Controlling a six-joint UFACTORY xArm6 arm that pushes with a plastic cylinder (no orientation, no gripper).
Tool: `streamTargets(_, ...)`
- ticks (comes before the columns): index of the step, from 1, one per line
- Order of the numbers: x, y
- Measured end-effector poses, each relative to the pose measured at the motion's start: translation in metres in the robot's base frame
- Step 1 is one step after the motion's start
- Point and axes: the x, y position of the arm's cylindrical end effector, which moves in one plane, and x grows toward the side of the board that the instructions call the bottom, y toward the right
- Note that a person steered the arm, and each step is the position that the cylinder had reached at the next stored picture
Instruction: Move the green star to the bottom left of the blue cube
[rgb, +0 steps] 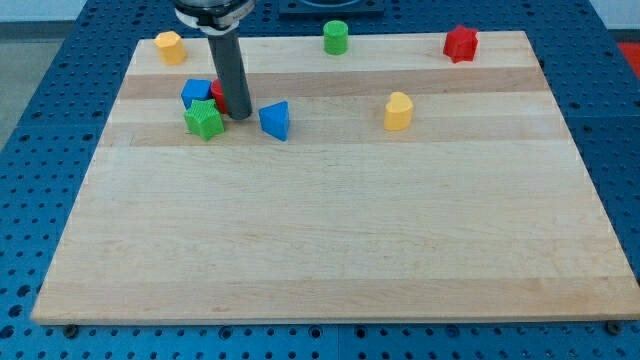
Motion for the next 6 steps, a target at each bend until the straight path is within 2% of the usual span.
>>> streamTargets(4,0.012,-0.056)
streamTargets(6,0.018,-0.056)
